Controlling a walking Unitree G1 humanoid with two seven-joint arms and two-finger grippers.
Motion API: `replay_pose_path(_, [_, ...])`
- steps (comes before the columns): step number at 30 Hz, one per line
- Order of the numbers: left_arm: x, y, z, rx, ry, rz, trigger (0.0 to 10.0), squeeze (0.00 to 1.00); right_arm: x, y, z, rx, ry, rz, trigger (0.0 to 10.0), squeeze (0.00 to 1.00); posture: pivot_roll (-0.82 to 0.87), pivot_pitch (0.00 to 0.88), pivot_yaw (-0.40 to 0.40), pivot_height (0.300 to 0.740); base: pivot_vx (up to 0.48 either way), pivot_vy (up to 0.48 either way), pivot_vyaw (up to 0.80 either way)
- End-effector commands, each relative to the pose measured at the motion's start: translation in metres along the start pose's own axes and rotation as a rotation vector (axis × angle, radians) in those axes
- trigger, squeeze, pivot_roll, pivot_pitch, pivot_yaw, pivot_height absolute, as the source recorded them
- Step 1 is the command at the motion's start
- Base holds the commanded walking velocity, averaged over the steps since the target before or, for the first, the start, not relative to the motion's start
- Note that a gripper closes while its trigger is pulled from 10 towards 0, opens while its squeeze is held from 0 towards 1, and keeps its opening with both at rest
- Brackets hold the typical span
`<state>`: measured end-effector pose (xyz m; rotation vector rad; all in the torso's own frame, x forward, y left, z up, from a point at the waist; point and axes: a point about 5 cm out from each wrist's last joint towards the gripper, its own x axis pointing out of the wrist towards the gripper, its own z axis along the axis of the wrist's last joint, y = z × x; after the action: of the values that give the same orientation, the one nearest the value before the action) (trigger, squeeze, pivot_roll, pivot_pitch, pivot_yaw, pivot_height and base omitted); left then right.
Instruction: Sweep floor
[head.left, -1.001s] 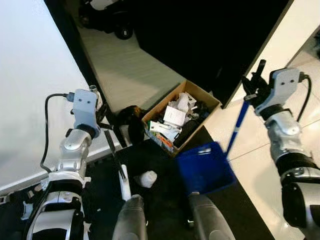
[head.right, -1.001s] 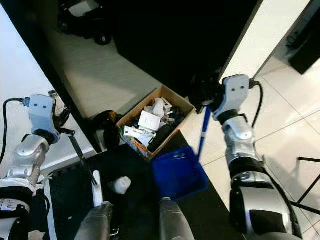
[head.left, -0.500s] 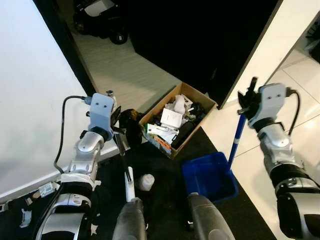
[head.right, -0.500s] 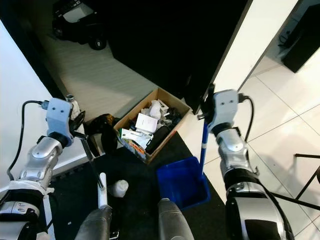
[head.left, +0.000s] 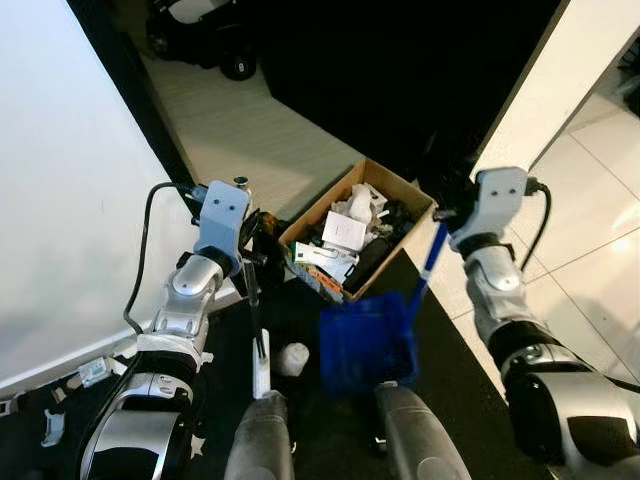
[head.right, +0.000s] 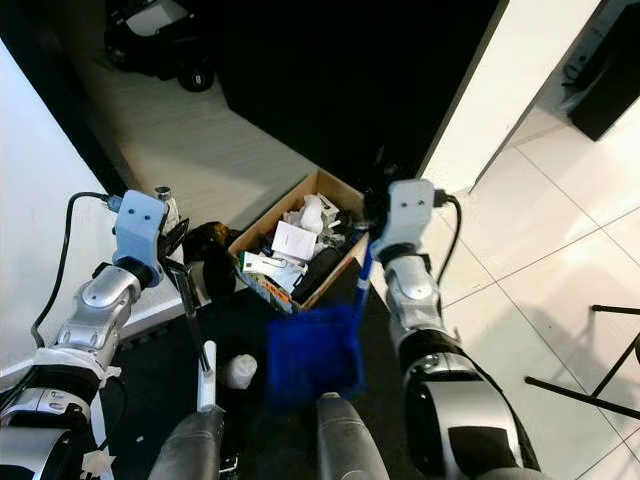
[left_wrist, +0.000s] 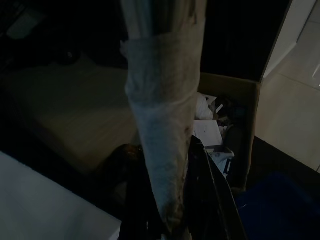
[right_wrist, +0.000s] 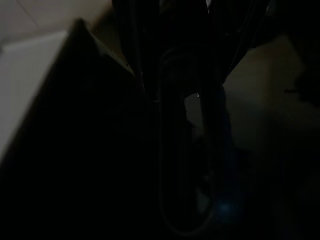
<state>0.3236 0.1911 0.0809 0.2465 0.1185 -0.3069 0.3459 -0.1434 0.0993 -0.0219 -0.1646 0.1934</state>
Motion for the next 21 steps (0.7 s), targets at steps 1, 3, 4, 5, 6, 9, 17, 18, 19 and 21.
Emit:
replay_pose_path(1, [0.006, -0.005, 0.005, 0.016, -0.019, -0.011, 10.0, 0.00, 0.000, 0.016, 0.002, -0.071, -0.035, 0.103, 10.0, 0.00, 0.07, 0.155, -0.036, 0.740, 0.000, 0.000, 0.00])
replay_pose_path(3, [0.007, -0.007, 0.005, 0.016, -0.020, -0.011, 10.0, 0.00, -0.002, 0.023, 0.000, -0.099, -0.032, 0.138, 10.0, 0.00, 0.07, 0.155, -0.037, 0.740, 0.000, 0.000, 0.00])
replay_pose_path(4, [0.007, -0.008, 0.004, 0.016, -0.018, -0.011, 10.0, 0.00, -0.004, 0.028, -0.002, -0.124, -0.030, 0.166, 10.0, 0.00, 0.07, 0.156, -0.037, 0.740, 0.000, 0.000, 0.00])
replay_pose_path(5, [0.008, -0.009, 0.004, 0.020, -0.018, -0.011, 10.0, 0.00, -0.006, 0.032, -0.005, -0.146, -0.027, 0.187, 10.0, 0.00, 0.07, 0.158, -0.037, 0.740, 0.000, 0.000, 0.00])
replay_pose_path(6, [0.008, -0.009, 0.004, 0.020, -0.018, -0.011, 10.0, 0.00, -0.006, 0.032, -0.005, -0.146, -0.027, 0.187, 10.0, 0.00, 0.07, 0.158, -0.037, 0.740, 0.000, 0.000, 0.00])
replay_pose_path(9, [0.009, -0.010, 0.004, 0.023, -0.019, -0.010, 10.0, 0.00, -0.009, 0.037, -0.007, -0.174, -0.024, 0.209, 10.0, 0.00, 0.07, 0.163, -0.035, 0.740, 0.000, 0.000, 0.00])
replay_pose_path(17, [0.012, -0.012, 0.007, 0.024, -0.026, -0.009, 10.0, 0.00, -0.013, 0.041, -0.014, -0.267, -0.004, 0.175, 10.0, 0.00, 0.08, 0.181, -0.027, 0.740, 0.000, 0.000, 0.00])
replay_pose_path(18, [0.013, -0.013, 0.007, 0.022, -0.028, -0.009, 10.0, 0.00, -0.013, 0.042, -0.015, -0.271, 0.000, 0.161, 10.0, 0.00, 0.08, 0.183, -0.025, 0.740, 0.000, 0.000, 0.00])
replay_pose_path(19, [0.013, -0.014, 0.007, 0.020, -0.029, -0.009, 10.0, 0.00, -0.013, 0.042, -0.015, -0.274, 0.002, 0.152, 10.0, 0.00, 0.08, 0.184, -0.025, 0.740, 0.000, 0.000, 0.00])
replay_pose_path(21, [0.015, -0.018, 0.008, 0.017, -0.030, -0.012, 10.0, 0.00, -0.014, 0.044, -0.017, -0.289, 0.008, 0.143, 10.0, 0.00, 0.08, 0.186, -0.025, 0.740, 0.000, 0.000, 0.00])
